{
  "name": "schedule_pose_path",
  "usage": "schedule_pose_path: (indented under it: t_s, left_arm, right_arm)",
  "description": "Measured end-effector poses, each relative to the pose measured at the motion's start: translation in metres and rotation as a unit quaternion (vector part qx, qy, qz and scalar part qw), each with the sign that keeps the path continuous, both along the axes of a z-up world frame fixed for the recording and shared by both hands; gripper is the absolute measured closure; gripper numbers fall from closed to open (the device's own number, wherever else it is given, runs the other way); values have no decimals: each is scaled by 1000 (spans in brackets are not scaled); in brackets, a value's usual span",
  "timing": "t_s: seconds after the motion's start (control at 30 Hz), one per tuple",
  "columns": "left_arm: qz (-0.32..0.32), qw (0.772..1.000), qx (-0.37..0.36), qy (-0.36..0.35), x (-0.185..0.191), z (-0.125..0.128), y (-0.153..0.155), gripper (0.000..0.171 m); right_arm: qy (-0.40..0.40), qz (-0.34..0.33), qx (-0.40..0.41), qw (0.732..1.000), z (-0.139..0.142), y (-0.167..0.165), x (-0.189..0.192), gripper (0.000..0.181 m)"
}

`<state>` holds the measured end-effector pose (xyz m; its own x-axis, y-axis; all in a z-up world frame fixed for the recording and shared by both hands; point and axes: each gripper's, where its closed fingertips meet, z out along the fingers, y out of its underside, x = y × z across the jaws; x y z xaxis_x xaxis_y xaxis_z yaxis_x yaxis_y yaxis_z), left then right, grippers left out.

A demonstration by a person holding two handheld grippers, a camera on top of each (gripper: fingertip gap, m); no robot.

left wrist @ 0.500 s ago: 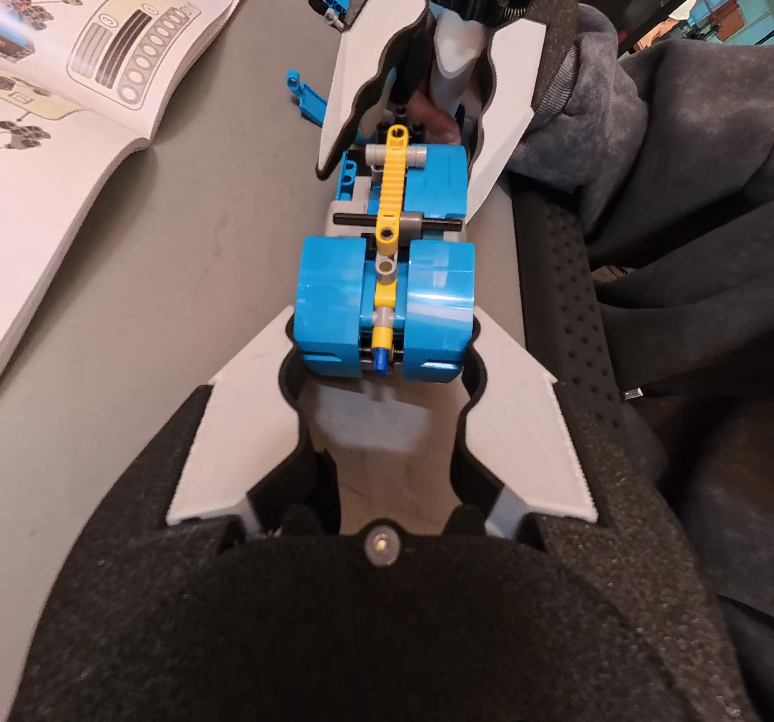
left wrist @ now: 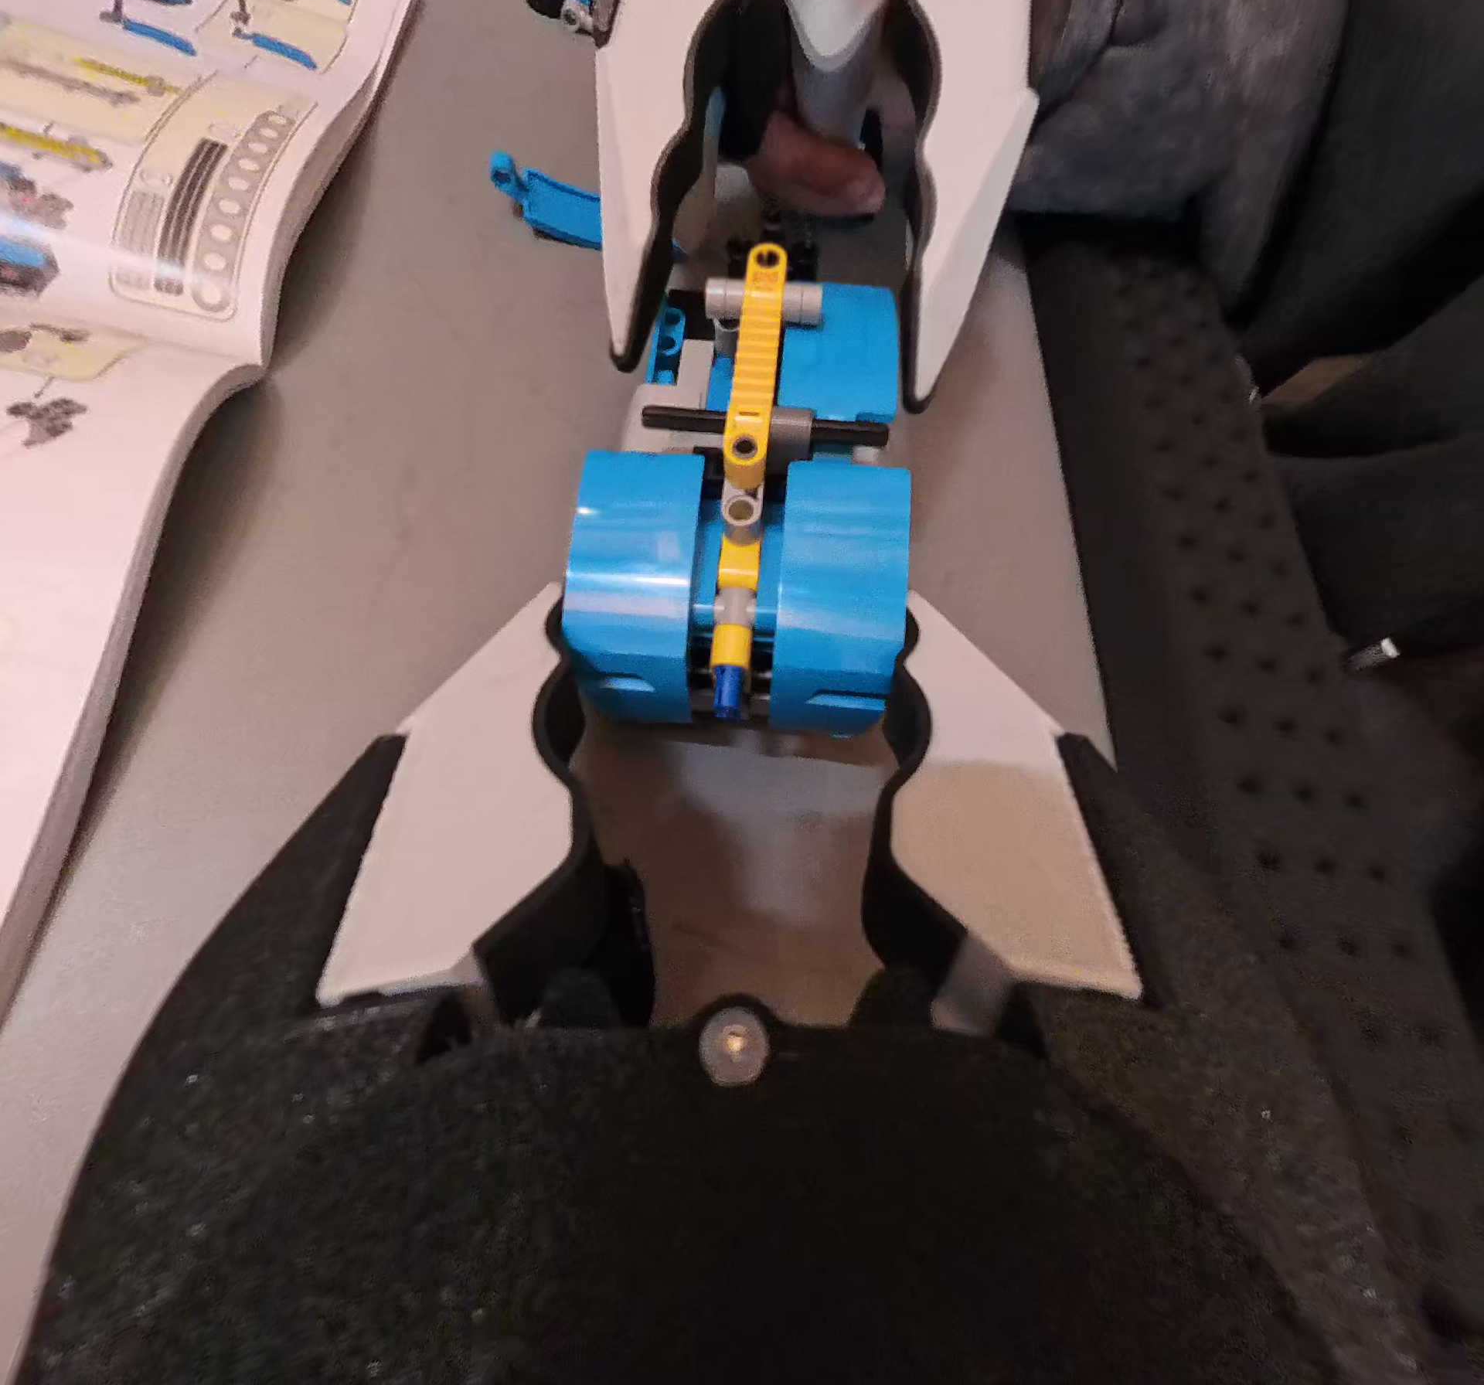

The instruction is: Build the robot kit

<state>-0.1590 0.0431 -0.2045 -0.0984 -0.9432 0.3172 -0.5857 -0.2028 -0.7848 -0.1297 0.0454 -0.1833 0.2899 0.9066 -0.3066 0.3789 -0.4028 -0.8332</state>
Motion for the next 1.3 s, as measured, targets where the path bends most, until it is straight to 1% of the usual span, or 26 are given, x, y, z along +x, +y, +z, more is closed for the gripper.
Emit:
schedule_pose_path:
  t_s: [0.13, 0.2, 0.27, 0.33, 0.4, 0.47, 0.6, 0.9, 1.1, 1.23, 1.3]
  left_arm:
    - [-15, 999, 49, 3, -1, -2, -2, 96]
    - [-18, 997, 72, 3, -1, -3, -3, 96]
    - [-21, 994, 106, 5, 0, -5, -3, 96]
    - [-24, 991, 135, 6, 2, -7, -3, 96]
    - [-24, 990, 140, 7, 2, -8, -3, 96]
    - [-21, 990, 140, 10, 2, -8, -2, 96]
    - [-21, 987, 160, 13, 4, -10, -3, 96]
    - [-23, 987, 160, 11, 4, -10, -4, 96]
    - [-22, 986, 165, 12, 4, -10, -4, 96]
    - [-31, 986, 166, 10, 4, -10, -7, 95]
    - [-31, 986, 165, 10, 5, -10, -7, 95]
  right_arm:
    - [-2, 14, 22, 1000, 3, -7, -6, 116]
    - [2, 13, 43, 999, 9, -9, -9, 118]
    - [1, 1, 75, 997, 18, -10, -12, 124]
    - [-21, -10, 122, 992, 20, -11, -17, 131]
    - [-66, -21, 165, 984, 12, -8, -20, 133]
    - [-100, -17, 180, 978, 4, -8, -22, 135]
    - [-90, -19, 139, 986, 3, -9, -25, 137]
    - [-57, -16, 100, 993, 9, -11, -22, 141]
    - [-63, -5, 91, 994, 6, -11, -24, 141]
    - [-28, 22, 34, 999, 7, -18, -23, 145]
    - [-26, 26, 32, 999, 8, -19, -23, 146]
